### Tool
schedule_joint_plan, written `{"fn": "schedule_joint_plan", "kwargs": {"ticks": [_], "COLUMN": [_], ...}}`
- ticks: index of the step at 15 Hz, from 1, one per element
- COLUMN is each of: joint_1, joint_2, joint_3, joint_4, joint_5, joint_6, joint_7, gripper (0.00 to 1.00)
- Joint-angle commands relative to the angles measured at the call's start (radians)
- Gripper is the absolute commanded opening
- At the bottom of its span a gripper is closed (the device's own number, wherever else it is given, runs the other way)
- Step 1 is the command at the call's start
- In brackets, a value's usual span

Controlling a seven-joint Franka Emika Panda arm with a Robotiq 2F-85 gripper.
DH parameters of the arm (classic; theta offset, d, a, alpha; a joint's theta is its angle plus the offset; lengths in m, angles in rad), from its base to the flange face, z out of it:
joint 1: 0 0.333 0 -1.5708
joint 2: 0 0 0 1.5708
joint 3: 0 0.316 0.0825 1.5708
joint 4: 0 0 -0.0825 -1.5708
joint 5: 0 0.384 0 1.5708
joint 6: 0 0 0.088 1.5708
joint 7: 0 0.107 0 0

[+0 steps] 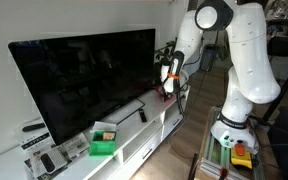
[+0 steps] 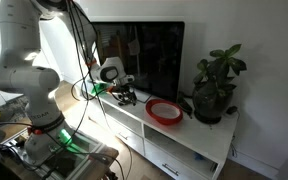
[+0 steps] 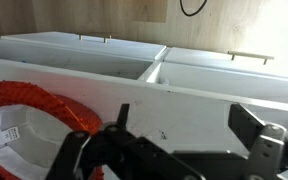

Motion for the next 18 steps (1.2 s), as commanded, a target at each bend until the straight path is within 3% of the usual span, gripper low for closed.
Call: {"fn": "schedule_joint_plan", "kwargs": {"ticks": [1,2,3,6,9,11,14,18], "joint_1": [-0.039,-0.039,-0.102,-0.202,-0.355,-0.407,-0.432,-0.429], "joint_2": [-0.006,-0.006,-0.039,-0.035,-0.020,-0.001,0.037,0.100], "joint_3": [0.020,0.020,0.089,0.234,0.432,0.509,0.546,0.541], "joint_4": [0.002,0.002,0.004,0.048,0.092,0.128,0.184,0.271], "joint_5": [-0.078,-0.078,-0.043,0.040,0.136,0.187,0.212,0.204], "joint_6": [0.002,0.002,-0.002,-0.055,-0.059,-0.070,-0.083,-0.128], "joint_7": [0.057,0.058,0.071,0.194,0.239,0.264,0.293,0.317], "gripper": [1.00,1.00,1.00,1.00,1.00,1.00,1.00,1.00]}}
